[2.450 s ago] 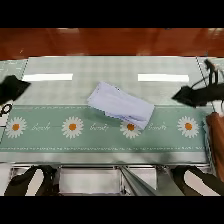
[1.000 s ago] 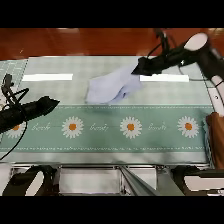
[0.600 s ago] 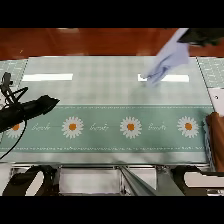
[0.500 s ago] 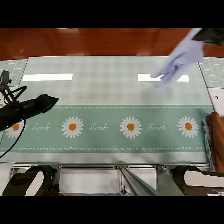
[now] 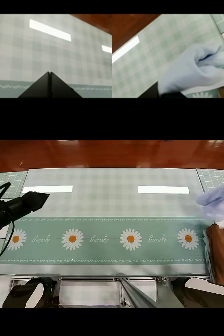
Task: Fold the shirts.
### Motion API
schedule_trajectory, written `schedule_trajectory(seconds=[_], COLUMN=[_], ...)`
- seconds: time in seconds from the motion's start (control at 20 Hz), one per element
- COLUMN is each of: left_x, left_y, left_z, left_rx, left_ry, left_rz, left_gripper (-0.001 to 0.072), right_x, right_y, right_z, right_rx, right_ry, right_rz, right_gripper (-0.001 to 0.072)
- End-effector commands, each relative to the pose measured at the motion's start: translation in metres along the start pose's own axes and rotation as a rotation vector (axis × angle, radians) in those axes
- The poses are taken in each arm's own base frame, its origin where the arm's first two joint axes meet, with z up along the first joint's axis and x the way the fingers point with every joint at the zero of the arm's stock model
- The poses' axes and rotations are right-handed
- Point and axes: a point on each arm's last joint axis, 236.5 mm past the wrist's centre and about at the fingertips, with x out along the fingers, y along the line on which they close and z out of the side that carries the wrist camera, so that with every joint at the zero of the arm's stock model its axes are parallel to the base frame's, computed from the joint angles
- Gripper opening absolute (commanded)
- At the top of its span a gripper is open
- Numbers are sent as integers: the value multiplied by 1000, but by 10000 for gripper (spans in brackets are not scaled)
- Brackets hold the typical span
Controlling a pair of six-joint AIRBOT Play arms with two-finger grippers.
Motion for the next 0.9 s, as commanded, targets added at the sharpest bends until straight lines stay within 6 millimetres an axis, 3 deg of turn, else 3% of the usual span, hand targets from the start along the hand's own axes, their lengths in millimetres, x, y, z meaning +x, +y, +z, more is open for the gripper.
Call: schedule_trajectory(seconds=[0.0, 0.1, 0.2, 0.25, 0.4, 0.5, 0.65, 0.75, 0.8, 0.85], left_x=[-1, 3, 10, 14, 24, 30, 38, 45, 49, 53], left_y=[3, 8, 14, 18, 28, 36, 45, 51, 55, 60], left_z=[24, 29, 28, 27, 27, 29, 28, 24, 22, 19], left_rx=[9, 1, -10, -16, -26, -8, -23, -33, -35, -40], left_ry=[-92, -106, -97, -92, -86, -91, -87, -69, -58, -46], left_rz=[17, 29, 41, 47, 68, 85, 104, 114, 120, 129], left_gripper=[22, 22, 21, 21, 22, 21, 22, 22, 21, 22], right_x=[-29, -39, -54, -63, -97, -97, -96, -93, -89, -87], right_y=[-59, -87, -129, -152, -216, -227, -235, -238, -238, -239], right_z=[-14, -26, -54, -75, -163, -207, -256, -276, -281, -282], right_rx=[101, 185, 277, 346, 571, 670, 753, 777, 781, 783], right_ry=[23, 19, 40, 58, 164, 225, 321, 382, 401, 407], right_rz=[-113, -171, -314, -397, -686, -723, -779, -803, -796, -791], right_gripper=[28, 28, 28, 28, 29, 29, 33, 145, 332, 414])
